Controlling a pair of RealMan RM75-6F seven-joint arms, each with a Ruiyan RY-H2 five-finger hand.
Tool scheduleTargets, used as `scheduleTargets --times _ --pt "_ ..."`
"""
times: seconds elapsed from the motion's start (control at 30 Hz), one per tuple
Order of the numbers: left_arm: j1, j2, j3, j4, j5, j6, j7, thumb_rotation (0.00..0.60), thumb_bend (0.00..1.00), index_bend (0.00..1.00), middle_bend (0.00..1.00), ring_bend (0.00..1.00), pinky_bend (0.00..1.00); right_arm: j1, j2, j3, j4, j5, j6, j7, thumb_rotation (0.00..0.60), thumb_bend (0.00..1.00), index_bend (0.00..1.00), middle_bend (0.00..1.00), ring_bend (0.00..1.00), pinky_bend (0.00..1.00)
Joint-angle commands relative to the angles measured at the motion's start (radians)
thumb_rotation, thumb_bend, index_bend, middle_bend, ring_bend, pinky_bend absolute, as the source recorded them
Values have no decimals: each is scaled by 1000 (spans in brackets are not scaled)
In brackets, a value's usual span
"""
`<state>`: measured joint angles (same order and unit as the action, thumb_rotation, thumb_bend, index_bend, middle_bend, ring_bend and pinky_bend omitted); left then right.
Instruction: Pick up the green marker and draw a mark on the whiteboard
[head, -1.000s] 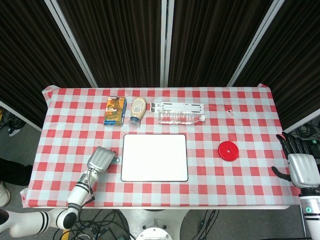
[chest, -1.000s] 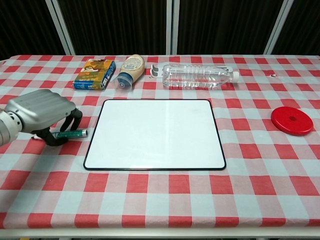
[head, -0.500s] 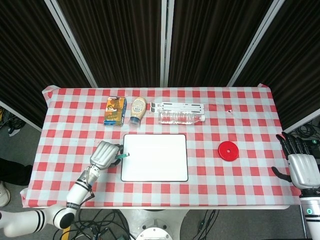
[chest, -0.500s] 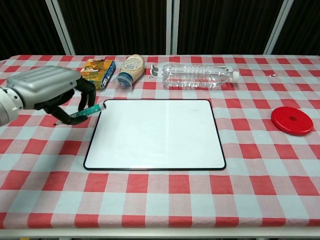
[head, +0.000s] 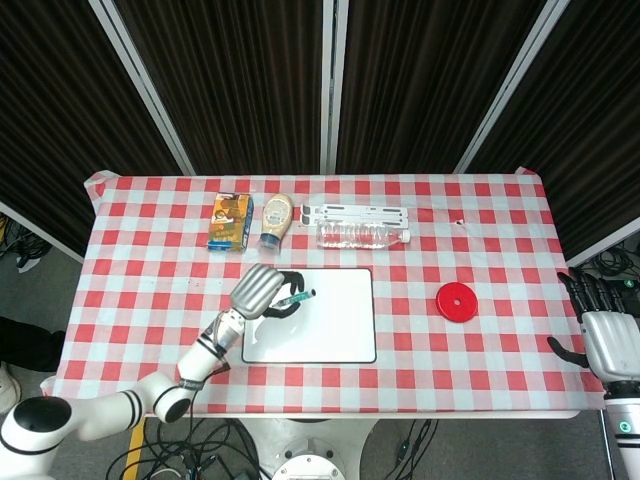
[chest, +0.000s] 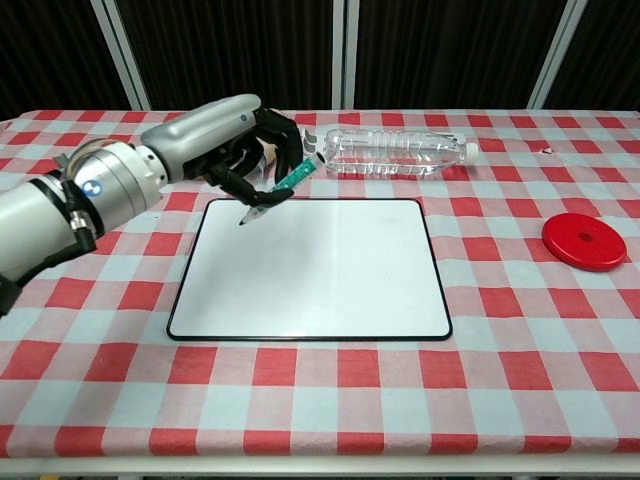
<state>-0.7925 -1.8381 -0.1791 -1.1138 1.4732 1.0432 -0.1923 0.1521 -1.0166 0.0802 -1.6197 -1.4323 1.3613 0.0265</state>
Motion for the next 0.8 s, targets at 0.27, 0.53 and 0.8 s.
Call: scheduleTargets --times 0.27,0.53,0.8 --pt "-62 -128 -15 210 -21 -63 -102 600 396 549 593 773 952 4 2 -2 -7 -2 -8 -5 600 101 0 32 0 0" --pt "-70 -181 -7 318 -29 -72 -150 600 397 549 593 773 952 2 -2 -3 -3 4 -13 0 600 101 0 31 0 0" --pt "-35 -161 36 293 -16 -62 -174 600 397 550 599 773 951 3 -4 -5 -1 0 -14 1 600 101 0 30 0 0"
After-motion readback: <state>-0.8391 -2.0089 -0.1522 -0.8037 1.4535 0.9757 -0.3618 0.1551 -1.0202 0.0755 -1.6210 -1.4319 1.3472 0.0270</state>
